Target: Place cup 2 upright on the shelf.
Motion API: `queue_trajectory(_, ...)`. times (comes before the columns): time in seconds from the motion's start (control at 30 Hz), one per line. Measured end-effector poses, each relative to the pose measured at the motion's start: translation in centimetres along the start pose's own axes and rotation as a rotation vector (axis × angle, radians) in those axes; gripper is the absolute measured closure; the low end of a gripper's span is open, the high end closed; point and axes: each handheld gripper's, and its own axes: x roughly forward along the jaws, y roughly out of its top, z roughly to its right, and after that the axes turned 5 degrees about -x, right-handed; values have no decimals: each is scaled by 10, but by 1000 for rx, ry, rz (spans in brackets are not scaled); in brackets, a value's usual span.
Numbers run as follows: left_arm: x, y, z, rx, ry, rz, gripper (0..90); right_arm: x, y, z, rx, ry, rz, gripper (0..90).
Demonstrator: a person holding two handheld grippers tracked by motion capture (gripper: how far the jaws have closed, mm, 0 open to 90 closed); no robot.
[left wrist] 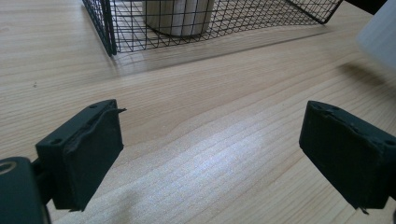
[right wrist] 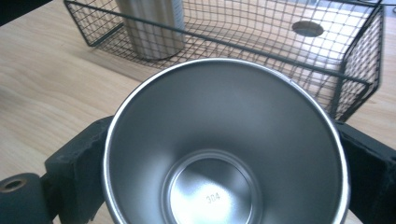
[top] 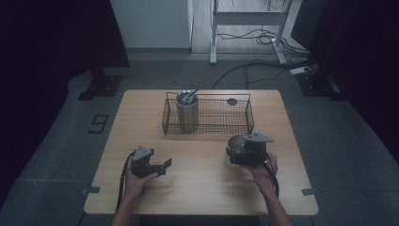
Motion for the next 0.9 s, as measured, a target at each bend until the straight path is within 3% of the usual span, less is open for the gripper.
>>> queue_trajectory(0.6,-3,0,4,4,-26,11,62,-19,35,11,16,-34,17,59)
queue_trajectory(0.9,-1,-1,7,10,-36,2,63,-19,48,12,11,-50,20,59)
